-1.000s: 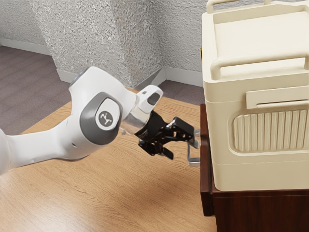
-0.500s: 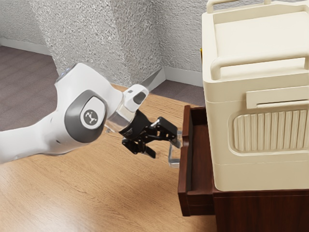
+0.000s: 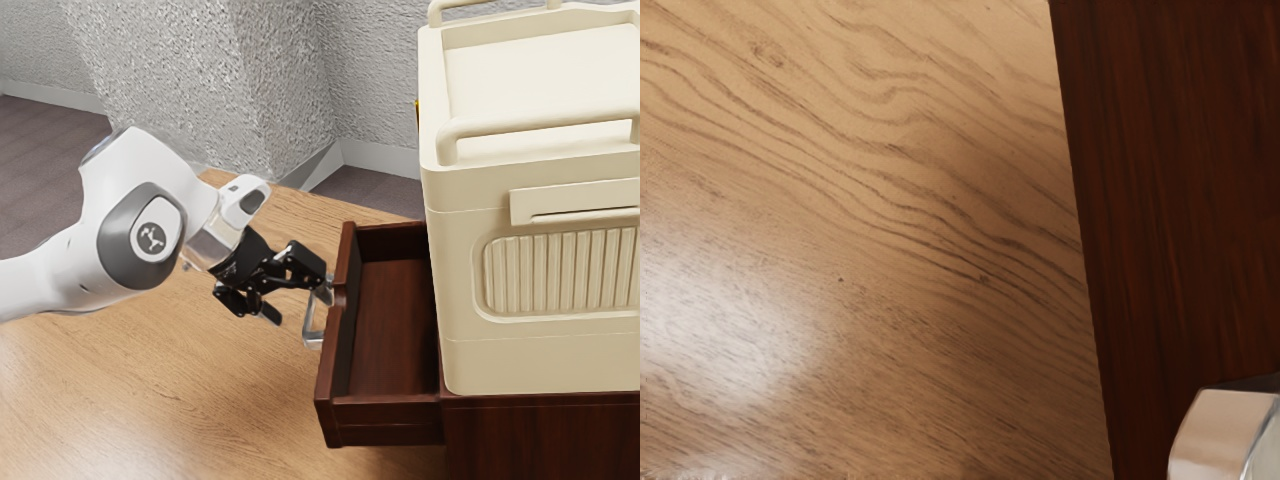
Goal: Pull the drawer handle with one arm to open the drawer
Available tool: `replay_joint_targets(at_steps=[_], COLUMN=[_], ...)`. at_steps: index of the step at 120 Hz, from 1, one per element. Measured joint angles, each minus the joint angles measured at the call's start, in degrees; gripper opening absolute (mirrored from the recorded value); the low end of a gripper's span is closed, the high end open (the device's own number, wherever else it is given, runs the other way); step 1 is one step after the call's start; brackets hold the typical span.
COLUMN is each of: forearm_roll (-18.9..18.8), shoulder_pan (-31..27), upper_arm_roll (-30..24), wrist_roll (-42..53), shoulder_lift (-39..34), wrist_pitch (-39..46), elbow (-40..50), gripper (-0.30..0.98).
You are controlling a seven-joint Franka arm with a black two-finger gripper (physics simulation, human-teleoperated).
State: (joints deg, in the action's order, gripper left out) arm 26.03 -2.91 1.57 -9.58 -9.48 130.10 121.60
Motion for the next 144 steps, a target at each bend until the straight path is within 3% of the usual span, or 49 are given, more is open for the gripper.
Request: replay_joint_targets(at_steps=[86,144], forearm_roll=[-5.5,-6.4], shoulder_pan=[0.4,0.3], upper_arm_roll=[6.7,8.3], wrist_roll=[-0.7,-1.2], shoulder_lift=[-5.6,-7.5], wrist_pitch=[-3.1,-4.0], elbow=[4.4,6.2], gripper=[0.69,0.68])
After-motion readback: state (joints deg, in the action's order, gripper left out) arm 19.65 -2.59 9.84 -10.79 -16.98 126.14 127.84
